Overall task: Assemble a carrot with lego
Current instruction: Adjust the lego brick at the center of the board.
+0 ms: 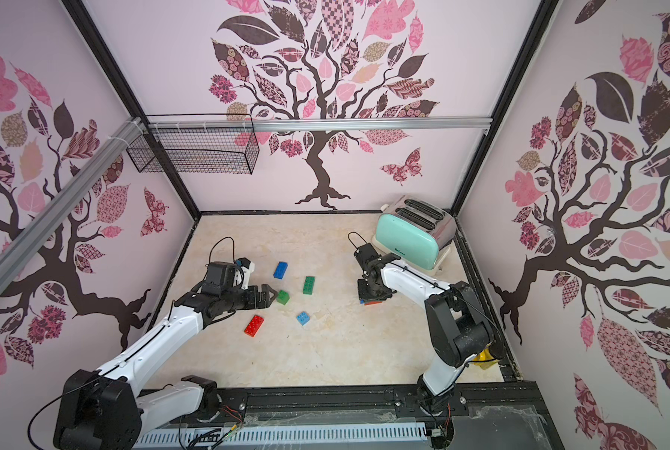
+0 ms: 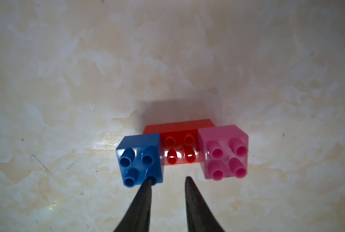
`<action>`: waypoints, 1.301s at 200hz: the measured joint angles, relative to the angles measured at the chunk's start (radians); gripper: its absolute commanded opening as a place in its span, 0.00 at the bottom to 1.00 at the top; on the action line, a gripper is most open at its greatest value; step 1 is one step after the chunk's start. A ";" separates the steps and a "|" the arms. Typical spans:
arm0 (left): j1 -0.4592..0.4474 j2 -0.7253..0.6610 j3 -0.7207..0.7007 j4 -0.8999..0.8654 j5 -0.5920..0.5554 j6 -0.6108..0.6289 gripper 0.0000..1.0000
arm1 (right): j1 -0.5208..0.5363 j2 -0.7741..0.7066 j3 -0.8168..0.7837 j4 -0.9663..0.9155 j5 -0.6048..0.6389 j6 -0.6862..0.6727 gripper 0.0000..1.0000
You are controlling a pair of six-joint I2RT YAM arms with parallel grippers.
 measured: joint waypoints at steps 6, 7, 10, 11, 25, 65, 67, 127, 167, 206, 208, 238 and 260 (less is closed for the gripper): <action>0.000 0.000 0.000 0.000 0.000 0.000 0.98 | 0.000 0.002 0.000 0.005 -0.001 -0.001 0.32; 0.000 0.000 0.000 0.000 0.000 0.000 0.98 | 0.000 0.003 0.000 0.007 -0.001 -0.001 0.32; 0.000 0.000 0.000 0.000 0.000 0.000 0.98 | 0.000 0.007 0.000 0.008 -0.002 -0.001 0.32; 0.000 0.000 0.000 0.000 0.000 0.000 0.98 | 0.000 0.008 0.000 0.008 -0.003 -0.002 0.32; 0.000 0.000 0.000 0.000 -0.001 0.000 0.98 | -0.002 0.018 0.000 0.021 -0.005 -0.004 0.32; 0.000 0.000 0.000 -0.002 -0.004 0.000 0.98 | -0.003 0.019 0.000 0.030 -0.003 -0.003 0.32; 0.000 0.000 0.000 -0.002 -0.004 0.000 0.98 | -0.004 0.019 0.000 0.030 -0.003 -0.003 0.32; 0.000 0.000 0.000 -0.003 -0.004 0.000 0.98 | -0.034 0.020 0.000 0.041 0.000 -0.003 0.32; 0.000 -0.001 0.000 -0.006 -0.004 0.000 0.98 | -0.063 0.027 0.006 0.051 0.004 0.000 0.33; 0.000 -0.005 0.000 -0.007 -0.007 0.000 0.98 | -0.075 0.021 0.006 0.053 0.001 0.021 0.44; 0.000 -0.005 0.000 -0.007 -0.007 0.000 0.98 | -0.075 0.019 0.006 0.053 0.000 0.027 0.45; 0.000 -0.010 0.000 -0.007 -0.008 0.000 0.98 | -0.077 -0.043 0.006 0.053 -0.014 0.044 0.48; 0.000 -0.010 0.000 -0.006 -0.008 0.000 0.98 | -0.077 -0.091 0.006 0.050 -0.032 0.056 0.52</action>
